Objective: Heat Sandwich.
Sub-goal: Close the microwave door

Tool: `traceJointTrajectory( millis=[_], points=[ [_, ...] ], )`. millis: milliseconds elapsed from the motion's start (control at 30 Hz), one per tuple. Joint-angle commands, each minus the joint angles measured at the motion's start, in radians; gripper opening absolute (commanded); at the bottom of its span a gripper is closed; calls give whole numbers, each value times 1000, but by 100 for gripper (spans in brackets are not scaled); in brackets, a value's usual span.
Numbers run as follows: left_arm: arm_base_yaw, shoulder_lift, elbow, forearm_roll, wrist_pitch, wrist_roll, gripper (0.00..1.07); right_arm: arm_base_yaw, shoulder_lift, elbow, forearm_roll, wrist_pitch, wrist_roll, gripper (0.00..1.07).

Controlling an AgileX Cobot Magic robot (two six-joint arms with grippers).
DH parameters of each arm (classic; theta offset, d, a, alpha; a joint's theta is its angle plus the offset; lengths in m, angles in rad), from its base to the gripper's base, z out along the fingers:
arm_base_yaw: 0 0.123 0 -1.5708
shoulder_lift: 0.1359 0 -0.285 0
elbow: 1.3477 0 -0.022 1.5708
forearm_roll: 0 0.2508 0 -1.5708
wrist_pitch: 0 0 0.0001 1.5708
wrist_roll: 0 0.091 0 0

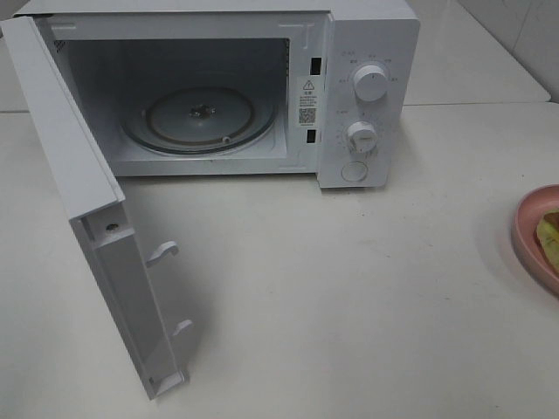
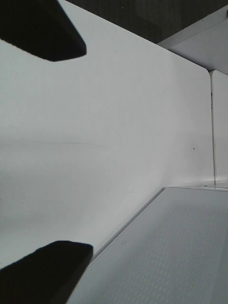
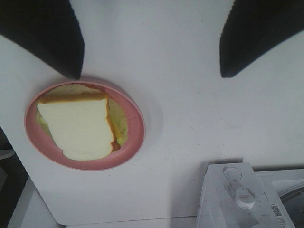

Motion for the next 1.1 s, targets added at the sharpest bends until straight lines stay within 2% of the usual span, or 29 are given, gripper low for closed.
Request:
traceJointTrajectory(
  millis=[33, 667, 800, 1000, 1100],
  points=[
    [1, -16, 4, 2, -9, -6, 98, -8, -26, 3, -1, -10, -7, 76],
    [1, -14, 4, -2, -9, -6, 98, -8, -26, 3, -1, -10, -7, 75],
    [1, 11, -4, -8, -17, -10, 98, -8, -26, 3, -1, -10, -7, 75],
    [1, 110, -66, -8, -75, -9, 98, -7, -26, 3, -1, -10, -6, 75],
    [1, 164, -65, -8, -105, -9, 93, -7, -26, 3, -1, -10, -6, 75]
  ],
)
